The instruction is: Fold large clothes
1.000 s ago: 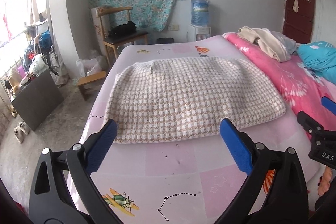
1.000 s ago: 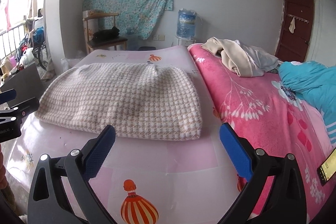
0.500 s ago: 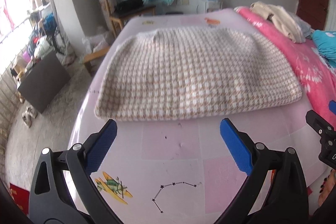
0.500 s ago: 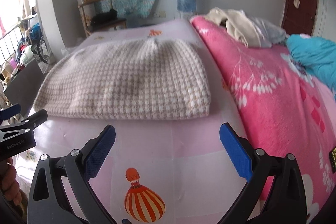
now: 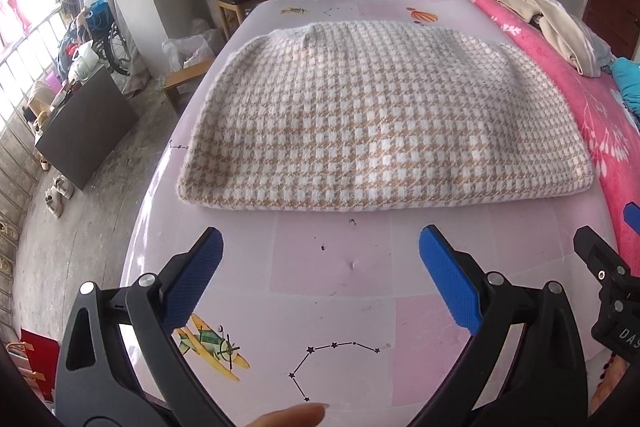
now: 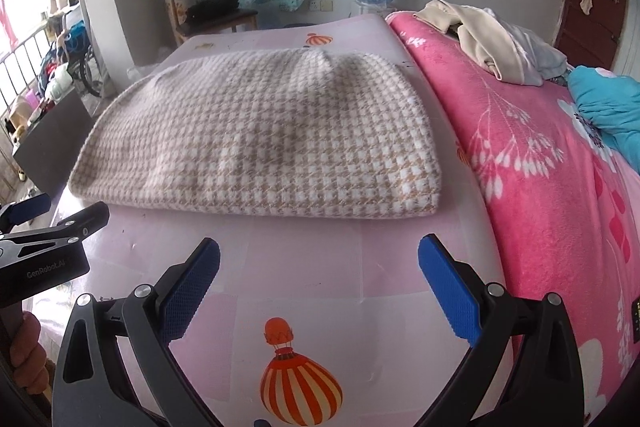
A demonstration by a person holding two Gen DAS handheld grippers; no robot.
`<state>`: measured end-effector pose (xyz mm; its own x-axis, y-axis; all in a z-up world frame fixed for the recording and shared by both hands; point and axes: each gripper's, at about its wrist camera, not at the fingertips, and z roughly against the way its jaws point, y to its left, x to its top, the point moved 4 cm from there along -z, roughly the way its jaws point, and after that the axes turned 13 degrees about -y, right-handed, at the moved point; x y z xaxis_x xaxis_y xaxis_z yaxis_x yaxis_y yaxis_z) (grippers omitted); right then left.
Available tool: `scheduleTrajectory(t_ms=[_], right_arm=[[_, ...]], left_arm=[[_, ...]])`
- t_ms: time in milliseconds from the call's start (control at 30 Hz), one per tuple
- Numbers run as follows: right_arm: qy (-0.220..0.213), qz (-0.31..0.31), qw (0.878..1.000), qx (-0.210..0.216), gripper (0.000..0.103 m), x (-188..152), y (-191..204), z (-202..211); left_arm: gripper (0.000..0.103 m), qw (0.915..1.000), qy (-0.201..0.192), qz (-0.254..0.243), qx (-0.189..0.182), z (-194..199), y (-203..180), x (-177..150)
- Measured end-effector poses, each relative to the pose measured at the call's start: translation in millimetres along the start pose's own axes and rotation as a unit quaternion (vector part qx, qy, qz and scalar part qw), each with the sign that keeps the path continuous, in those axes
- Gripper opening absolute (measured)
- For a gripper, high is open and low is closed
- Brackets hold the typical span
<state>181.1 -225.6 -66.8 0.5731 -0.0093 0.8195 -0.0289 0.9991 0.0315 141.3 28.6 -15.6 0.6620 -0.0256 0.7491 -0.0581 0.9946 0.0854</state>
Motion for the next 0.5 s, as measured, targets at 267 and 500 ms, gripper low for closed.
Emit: scheduleTrajectory(t_ms=[267,500], right_arm=[[0.008,0.000,1.000,-0.004,0.097,-1.0,2.5,-0.7],[0.011,0.003,1.000,-0.005,0.097,-2.3,3.1,-1.2]], left_arm=[[0.095,1.0000,0.003,-0.007,-0.003,0.0,-2.0,-0.5],[0.095,0.9999,0.003,-0.009,-0.007,2.1,-4.1,-1.1]])
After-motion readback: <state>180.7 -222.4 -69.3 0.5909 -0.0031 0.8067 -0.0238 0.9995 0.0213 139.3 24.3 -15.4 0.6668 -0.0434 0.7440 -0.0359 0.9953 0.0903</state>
